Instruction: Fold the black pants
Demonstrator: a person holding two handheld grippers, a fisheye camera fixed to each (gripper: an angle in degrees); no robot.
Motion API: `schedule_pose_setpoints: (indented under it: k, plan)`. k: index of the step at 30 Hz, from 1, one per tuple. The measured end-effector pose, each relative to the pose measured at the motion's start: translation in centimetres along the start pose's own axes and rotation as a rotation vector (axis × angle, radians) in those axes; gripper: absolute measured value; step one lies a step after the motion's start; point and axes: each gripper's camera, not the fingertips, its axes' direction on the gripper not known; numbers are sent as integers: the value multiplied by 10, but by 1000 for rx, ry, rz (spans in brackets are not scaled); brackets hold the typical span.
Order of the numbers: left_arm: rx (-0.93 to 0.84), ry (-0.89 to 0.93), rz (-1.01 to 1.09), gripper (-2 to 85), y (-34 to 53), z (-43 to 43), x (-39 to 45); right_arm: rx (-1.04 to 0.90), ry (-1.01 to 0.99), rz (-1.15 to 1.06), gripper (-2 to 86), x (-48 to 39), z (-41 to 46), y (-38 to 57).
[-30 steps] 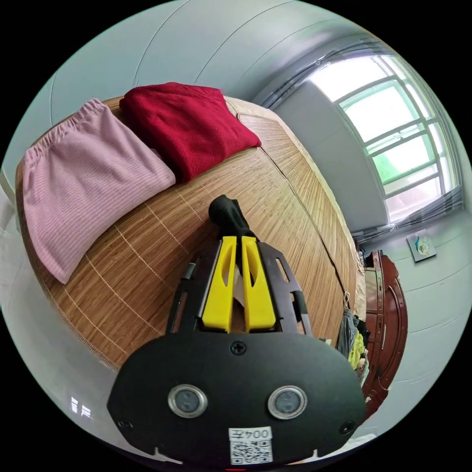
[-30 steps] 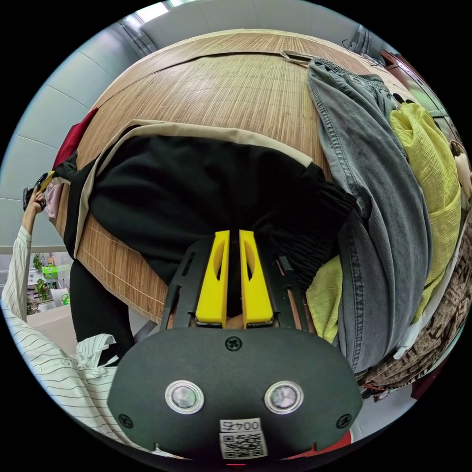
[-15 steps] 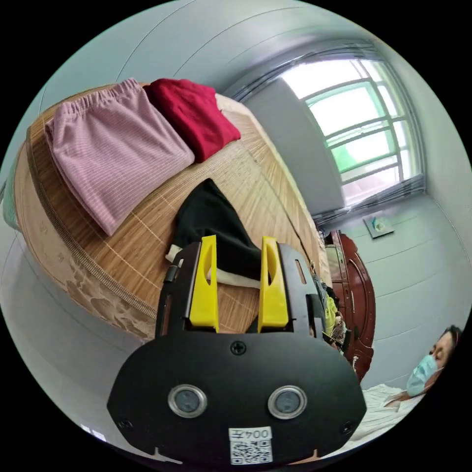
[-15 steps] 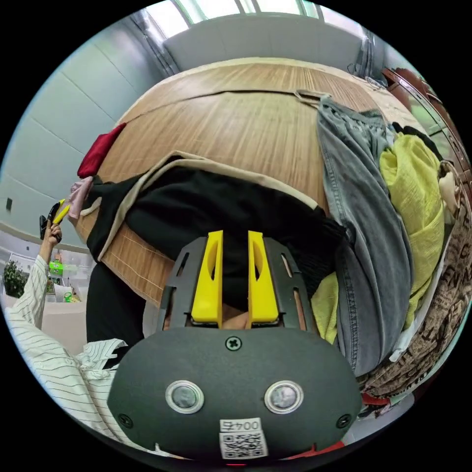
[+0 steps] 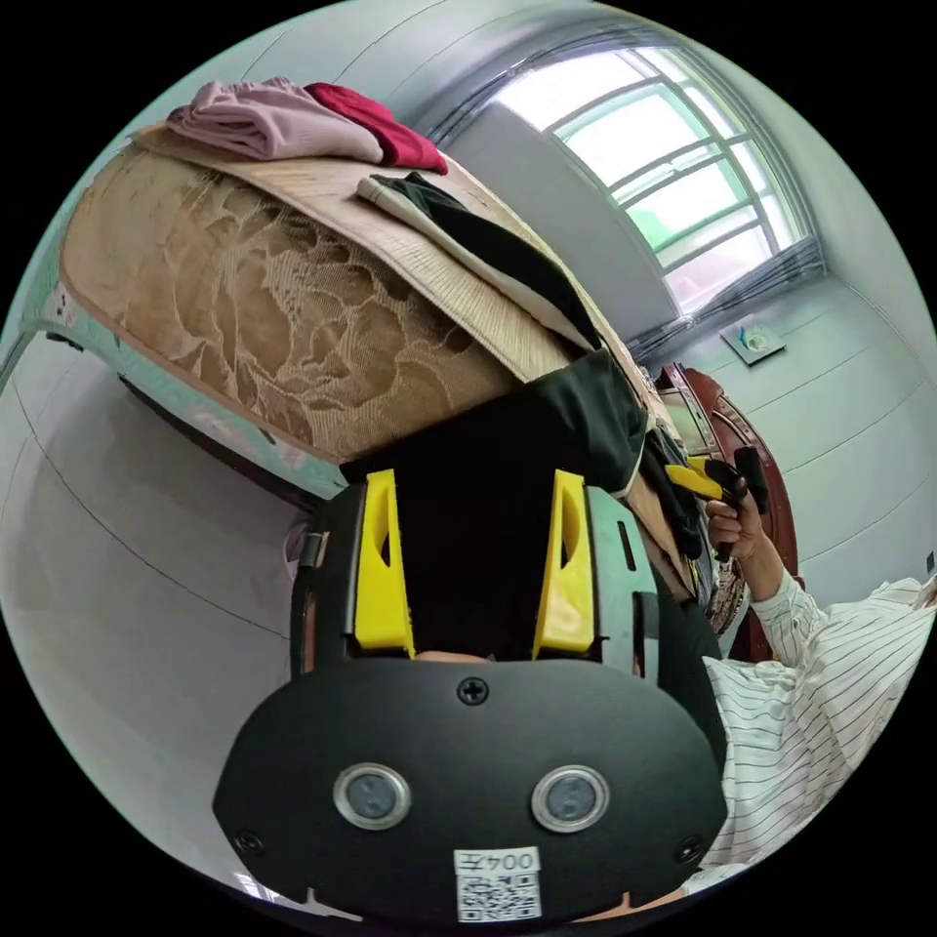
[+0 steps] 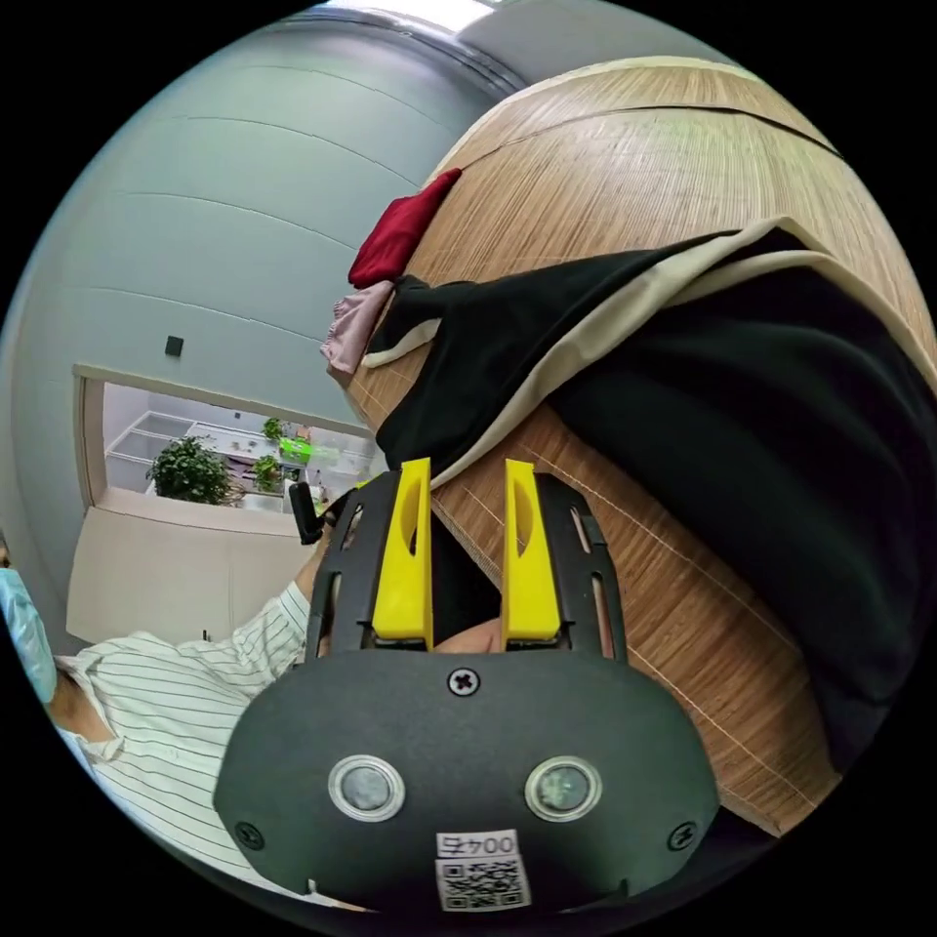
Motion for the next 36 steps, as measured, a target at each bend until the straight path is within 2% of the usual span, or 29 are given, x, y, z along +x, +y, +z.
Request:
schedule_pose_setpoints:
  k: [4, 9, 13, 19, 20, 23, 25, 31, 36]
  plan:
    - [-12, 76, -76, 233, 8, 13, -27, -16, -58, 53, 117, 12, 20, -10]
    - [119, 239, -307, 237, 30, 12, -80, -37, -82, 68, 114, 18, 36, -24]
    - [77, 266, -359, 236, 37, 26, -100, -49, -90, 80, 113, 24, 45, -38]
    - [-21, 424, -312, 221, 32, 61, -94, -64, -106, 95, 105, 30, 57, -52]
    - [-32, 443, -298, 204, 30, 65, -91, -65, -107, 96, 101, 31, 58, -53]
    - [-64, 476, -263, 79, 23, 64, -81, -68, -94, 77, 46, 30, 61, -59]
    - [-35, 460, -215, 48, 19, 51, -69, -58, -81, 47, 6, 26, 59, -63]
    - [210, 511, -138, 36, -13, -38, -27, -9, -116, -64, -6, 5, 33, -75]
    - [270, 462, 64, 33, -99, -94, 49, 41, -156, -119, -7, -11, 11, -94]
